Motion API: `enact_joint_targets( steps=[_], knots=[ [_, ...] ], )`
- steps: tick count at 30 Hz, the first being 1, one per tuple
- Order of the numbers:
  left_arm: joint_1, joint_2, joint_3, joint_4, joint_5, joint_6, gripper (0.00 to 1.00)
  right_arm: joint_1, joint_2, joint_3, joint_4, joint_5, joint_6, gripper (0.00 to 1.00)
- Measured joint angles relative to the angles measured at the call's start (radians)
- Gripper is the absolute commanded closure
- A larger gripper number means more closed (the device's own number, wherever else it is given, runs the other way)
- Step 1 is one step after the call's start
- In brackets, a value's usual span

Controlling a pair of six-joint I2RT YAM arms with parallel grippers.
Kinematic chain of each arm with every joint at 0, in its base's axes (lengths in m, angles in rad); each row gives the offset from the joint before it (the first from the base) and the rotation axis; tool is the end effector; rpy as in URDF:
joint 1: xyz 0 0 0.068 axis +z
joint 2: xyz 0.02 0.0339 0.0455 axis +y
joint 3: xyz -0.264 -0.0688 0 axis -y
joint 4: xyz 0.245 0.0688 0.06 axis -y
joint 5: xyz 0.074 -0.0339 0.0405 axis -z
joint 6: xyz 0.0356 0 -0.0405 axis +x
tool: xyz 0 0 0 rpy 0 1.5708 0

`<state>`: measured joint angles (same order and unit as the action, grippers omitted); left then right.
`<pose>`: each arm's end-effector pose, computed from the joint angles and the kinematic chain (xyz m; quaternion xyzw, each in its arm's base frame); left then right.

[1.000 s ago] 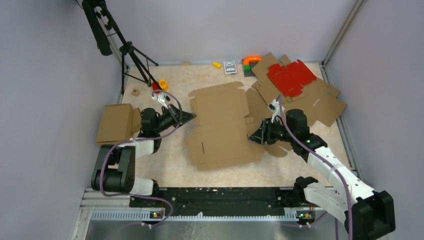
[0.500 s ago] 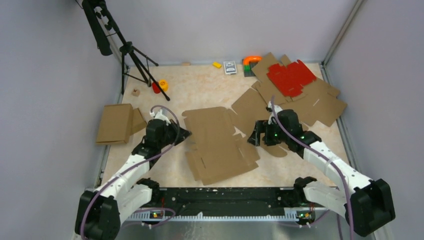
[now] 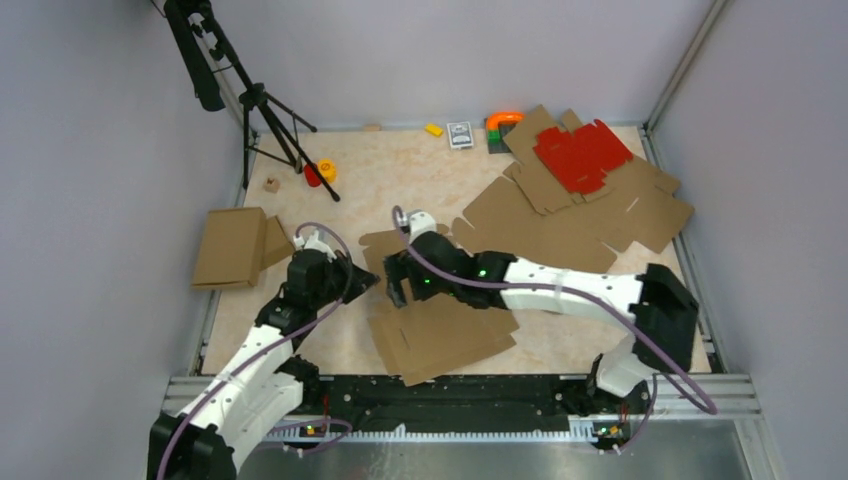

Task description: Fold the paper box

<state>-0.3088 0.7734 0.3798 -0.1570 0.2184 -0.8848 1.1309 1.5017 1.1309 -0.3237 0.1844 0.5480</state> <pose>0.1625 -0.0599 0.2025 -0.1954 0.8469 -0.3514 0.3480 0.1488 0.3009 0.2743 -0.2217 0.8749 0.2587 0.3442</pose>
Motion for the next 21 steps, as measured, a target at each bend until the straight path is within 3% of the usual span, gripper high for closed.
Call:
enact_joint_targets(
  steps=[5,21],
  knots=[
    [0.000,-0.021,0.000,-0.032,0.001,-0.006,0.96,0.090,0.176,0.161,0.017,0.111,0.003,0.19],
    [-0.001,-0.037,0.015,-0.056,0.019,-0.015,0.95,0.180,0.297,0.195,0.017,0.241,-0.005,0.24]
  ],
)
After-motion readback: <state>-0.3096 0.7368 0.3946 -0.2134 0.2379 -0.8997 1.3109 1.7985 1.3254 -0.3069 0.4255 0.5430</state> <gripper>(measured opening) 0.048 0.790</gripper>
